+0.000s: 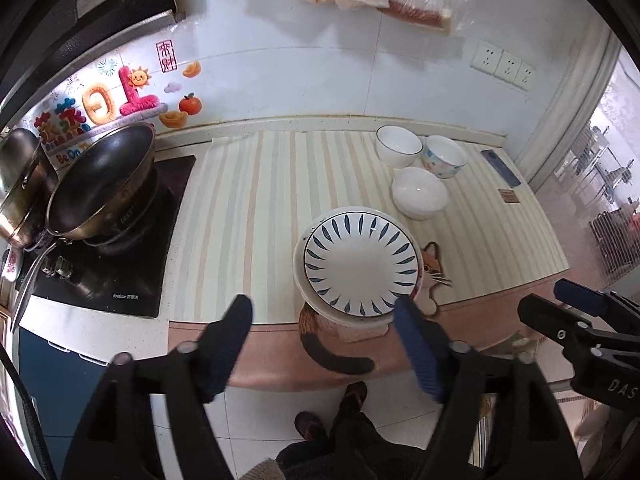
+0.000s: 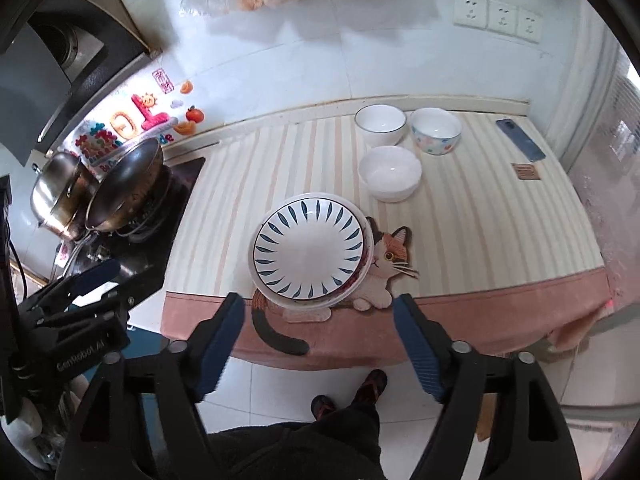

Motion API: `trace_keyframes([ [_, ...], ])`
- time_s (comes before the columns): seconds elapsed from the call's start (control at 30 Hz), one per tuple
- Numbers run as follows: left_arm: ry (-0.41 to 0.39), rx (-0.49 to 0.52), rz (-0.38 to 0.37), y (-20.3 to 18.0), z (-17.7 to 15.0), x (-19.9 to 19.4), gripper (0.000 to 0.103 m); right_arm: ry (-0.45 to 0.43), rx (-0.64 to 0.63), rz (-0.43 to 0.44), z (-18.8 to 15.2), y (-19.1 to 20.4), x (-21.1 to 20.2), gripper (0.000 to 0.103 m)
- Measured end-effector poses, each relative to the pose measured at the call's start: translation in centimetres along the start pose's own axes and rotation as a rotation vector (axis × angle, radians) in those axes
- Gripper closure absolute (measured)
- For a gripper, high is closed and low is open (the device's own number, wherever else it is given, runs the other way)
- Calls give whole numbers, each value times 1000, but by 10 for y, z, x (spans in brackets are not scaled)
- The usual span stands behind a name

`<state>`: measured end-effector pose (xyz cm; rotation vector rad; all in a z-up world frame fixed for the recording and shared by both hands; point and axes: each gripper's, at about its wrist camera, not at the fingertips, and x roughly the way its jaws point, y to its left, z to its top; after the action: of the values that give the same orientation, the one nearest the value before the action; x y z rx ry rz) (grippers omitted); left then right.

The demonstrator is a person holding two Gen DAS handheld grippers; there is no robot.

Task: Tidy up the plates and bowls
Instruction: 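Withdraw the right gripper from the plate stack toward the bowls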

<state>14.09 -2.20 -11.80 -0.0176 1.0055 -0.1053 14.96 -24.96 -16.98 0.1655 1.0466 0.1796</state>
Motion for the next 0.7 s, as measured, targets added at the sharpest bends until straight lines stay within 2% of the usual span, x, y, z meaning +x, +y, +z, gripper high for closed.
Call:
trace_keyframes([
  [0.1,-11,5,-12,-1,-6,-11,18,-28,5,-22,-7,4,-18,17],
  [0.4,-39,16,-20,-5,-10,-28,18,-38,26,-8,-16,2,-36,16],
  [0.53,-47,9,-6,-9,-1,-23,18,-30,53,25,-5,-15,-25,15],
  [0.7,-66,-10,-8,-21,26,6,18,-22,110,42,30,-67,11,15],
])
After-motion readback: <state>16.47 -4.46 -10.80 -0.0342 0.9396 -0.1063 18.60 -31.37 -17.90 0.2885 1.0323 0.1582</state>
